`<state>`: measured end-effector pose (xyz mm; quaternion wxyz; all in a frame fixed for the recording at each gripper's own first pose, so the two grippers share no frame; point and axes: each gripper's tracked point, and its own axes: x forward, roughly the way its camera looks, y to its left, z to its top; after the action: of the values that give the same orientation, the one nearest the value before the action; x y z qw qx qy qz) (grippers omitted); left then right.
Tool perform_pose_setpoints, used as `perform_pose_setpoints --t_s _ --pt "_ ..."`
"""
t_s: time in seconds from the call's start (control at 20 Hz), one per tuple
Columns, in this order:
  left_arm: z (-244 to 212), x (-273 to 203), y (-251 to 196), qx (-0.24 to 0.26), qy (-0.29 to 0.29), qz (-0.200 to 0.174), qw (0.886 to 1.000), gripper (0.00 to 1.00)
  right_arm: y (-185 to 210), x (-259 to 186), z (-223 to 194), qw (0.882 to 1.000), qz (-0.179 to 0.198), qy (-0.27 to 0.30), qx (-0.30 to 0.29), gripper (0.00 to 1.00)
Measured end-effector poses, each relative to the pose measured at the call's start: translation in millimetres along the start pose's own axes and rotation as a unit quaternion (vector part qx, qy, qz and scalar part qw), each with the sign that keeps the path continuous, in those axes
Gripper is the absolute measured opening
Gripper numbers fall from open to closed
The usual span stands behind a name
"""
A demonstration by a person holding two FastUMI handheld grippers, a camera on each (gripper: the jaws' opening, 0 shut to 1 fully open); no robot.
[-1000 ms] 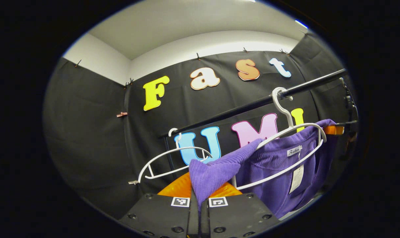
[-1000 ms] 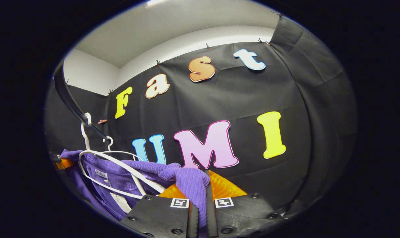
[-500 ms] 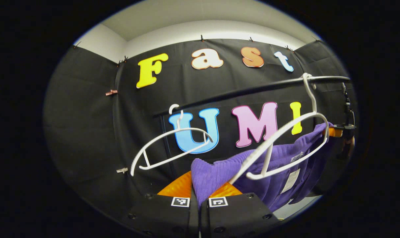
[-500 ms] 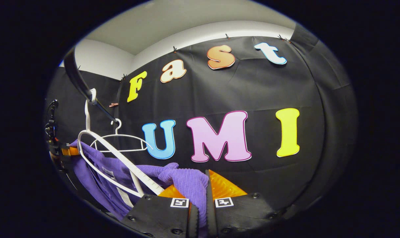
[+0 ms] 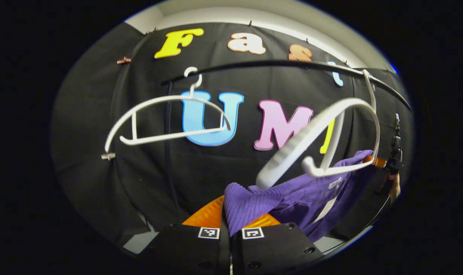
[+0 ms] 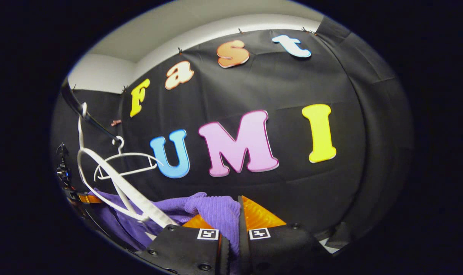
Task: Grasp the clothes on the hanger with both hands and then place them into the laundry hamper below.
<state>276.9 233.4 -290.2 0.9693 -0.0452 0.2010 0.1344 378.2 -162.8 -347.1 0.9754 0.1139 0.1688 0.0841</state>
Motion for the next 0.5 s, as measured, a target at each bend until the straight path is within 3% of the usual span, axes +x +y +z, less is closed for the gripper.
perform_pose_setpoints --t_s 0.25,0.5 --pt "-63 10 -56 0.014 0.051 -0.030 0.998 0.07 6 -14 -54 0.997 -0.003 0.057 -0.047 0.14" --pt "-97 7 -97 0.003 0.082 -0.051 0.995 0.07 17 -30 -89 0.994 0.004 0.099 -0.039 0.14"
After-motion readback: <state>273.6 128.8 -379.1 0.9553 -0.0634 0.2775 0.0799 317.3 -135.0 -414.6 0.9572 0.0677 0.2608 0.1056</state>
